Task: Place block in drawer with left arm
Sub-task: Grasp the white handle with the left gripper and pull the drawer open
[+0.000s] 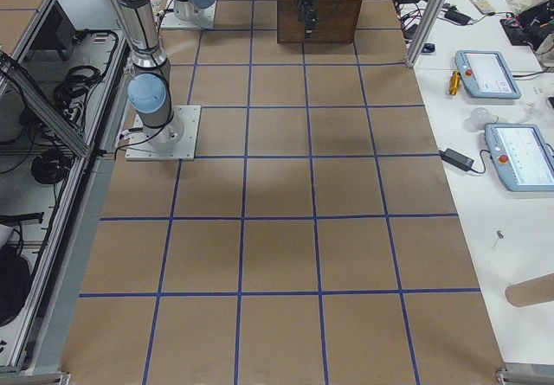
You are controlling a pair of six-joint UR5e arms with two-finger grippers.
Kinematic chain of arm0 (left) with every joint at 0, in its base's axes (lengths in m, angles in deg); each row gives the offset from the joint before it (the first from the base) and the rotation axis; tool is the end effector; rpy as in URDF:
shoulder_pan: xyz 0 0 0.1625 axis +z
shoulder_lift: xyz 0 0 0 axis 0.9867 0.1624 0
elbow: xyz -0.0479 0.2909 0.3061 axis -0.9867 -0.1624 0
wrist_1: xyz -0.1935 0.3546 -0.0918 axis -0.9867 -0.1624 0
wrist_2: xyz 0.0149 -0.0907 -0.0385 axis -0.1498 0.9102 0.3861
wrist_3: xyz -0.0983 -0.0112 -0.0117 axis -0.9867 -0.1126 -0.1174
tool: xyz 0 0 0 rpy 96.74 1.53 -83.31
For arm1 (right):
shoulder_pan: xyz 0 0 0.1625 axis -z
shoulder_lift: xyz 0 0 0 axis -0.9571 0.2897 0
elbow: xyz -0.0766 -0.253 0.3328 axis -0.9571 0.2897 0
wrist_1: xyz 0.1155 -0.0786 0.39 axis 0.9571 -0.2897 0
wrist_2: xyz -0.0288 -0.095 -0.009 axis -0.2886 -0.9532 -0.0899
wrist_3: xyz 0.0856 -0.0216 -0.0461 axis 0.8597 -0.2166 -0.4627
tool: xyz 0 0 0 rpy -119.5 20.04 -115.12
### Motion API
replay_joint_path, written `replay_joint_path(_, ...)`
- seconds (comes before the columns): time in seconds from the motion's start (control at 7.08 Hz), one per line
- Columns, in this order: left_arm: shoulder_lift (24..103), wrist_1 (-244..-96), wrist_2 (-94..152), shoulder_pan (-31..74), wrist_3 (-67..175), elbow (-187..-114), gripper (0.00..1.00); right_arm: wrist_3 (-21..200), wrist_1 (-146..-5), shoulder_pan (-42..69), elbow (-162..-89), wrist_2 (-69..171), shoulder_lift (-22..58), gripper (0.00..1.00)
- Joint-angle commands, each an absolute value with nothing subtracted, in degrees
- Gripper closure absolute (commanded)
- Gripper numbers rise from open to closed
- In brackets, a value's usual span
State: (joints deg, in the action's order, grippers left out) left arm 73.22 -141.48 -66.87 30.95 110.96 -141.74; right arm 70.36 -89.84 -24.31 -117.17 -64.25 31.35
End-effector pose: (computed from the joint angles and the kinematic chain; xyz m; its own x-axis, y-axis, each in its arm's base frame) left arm 0.2887 -0.5887 0.2666 -0.9112 -0.0258 0.4112 0.0031 0.9976 0.0694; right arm 0.1993 -0.5208 0.4695 -0.9836 -0.1774 0.0328 -0.1768 0.9840 0.0214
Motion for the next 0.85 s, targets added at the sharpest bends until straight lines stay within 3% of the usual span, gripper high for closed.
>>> replay_joint_path(0.0, 72.2, -141.6, -67.4, 30.9, 110.8, -141.9, 0.0, 70.4, -89.8, -24.3, -117.2, -64.2, 31.3, 0.0)
replay_joint_path(0.71, 64.2, -144.3, -72.3, 30.6, 110.3, -142.1, 0.0, 70.4, -89.8, -24.3, -117.2, -64.3, 31.3, 0.0)
